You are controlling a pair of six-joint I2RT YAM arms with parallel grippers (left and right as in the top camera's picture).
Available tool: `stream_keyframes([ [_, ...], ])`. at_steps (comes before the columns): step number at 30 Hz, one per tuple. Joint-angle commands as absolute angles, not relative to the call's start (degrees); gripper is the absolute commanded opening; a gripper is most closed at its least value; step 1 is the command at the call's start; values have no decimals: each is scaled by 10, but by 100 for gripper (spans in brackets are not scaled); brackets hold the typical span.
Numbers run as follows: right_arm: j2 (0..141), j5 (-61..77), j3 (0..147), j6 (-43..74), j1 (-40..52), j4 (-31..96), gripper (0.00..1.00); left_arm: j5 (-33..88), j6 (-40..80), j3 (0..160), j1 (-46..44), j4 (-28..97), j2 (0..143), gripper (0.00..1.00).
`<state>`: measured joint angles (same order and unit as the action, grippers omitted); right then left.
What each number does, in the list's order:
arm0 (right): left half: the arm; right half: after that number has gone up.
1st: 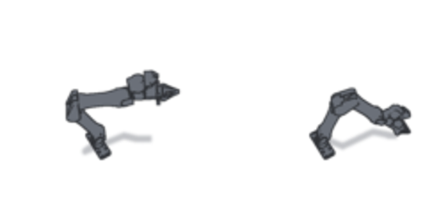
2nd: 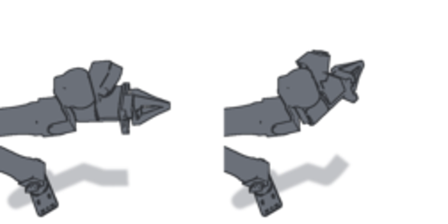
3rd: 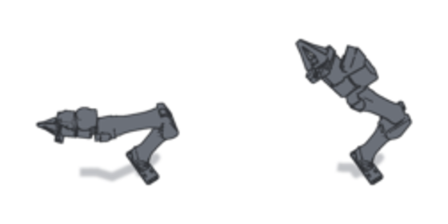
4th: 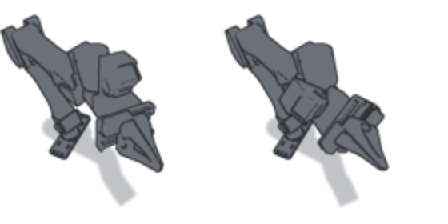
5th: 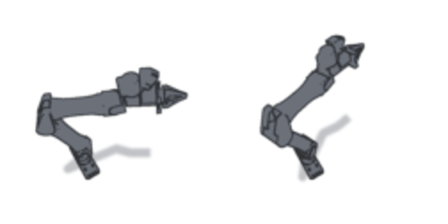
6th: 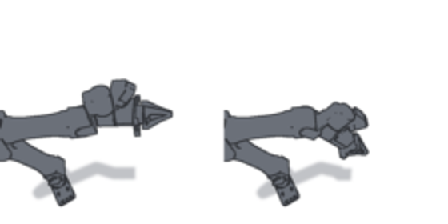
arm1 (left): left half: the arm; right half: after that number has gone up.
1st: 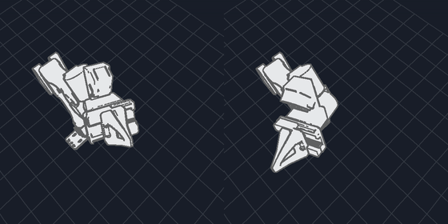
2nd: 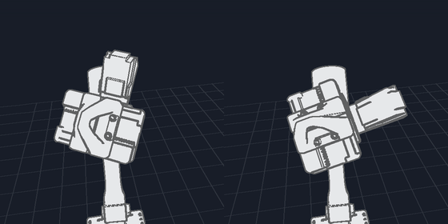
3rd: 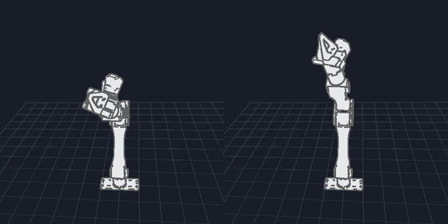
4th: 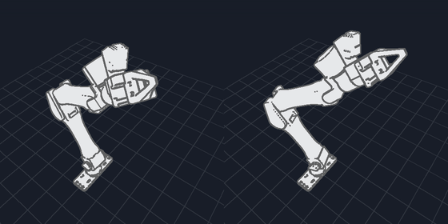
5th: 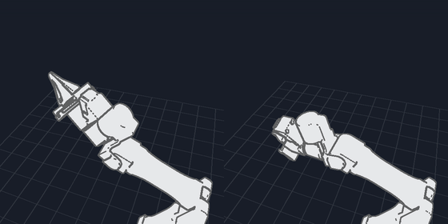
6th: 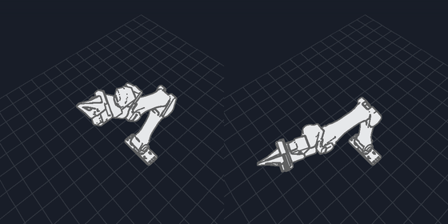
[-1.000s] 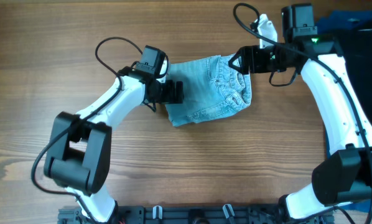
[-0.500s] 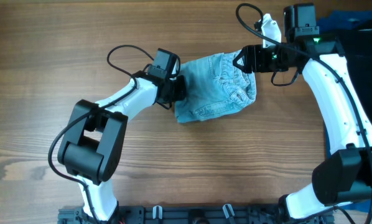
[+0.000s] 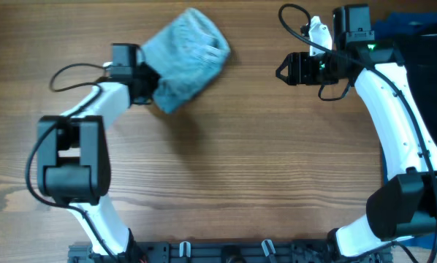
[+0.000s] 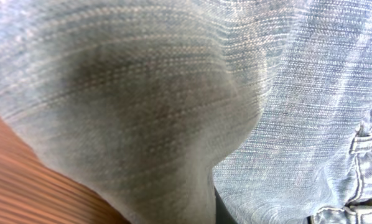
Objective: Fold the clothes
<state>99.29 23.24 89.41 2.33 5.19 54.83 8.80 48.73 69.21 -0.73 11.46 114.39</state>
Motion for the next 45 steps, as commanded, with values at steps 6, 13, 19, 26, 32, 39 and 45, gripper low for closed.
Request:
stream_keyframes([
  [6, 1031, 222, 891, 47, 52, 547, 68, 29, 519, 687, 177, 138, 1151, 4],
  [13, 1034, 225, 891, 51, 52, 538, 68, 29, 519, 687, 230, 179, 1151, 4],
  [19, 1034, 225, 891, 51, 52, 540, 68, 29, 519, 687, 230, 181, 1151, 4],
  [26, 1034, 225, 891, 51, 52, 540, 68, 29, 519, 687, 230, 181, 1151, 4],
  [32, 1034, 225, 891, 51, 52, 540, 68, 29, 600, 687, 230, 190, 1151, 4],
  [39, 1034, 225, 891, 51, 52, 540, 68, 29, 605, 687, 230, 192, 1151, 4],
  [45, 1034, 225, 891, 51, 52, 542, 68, 29, 626, 687, 230, 191, 1151, 4],
])
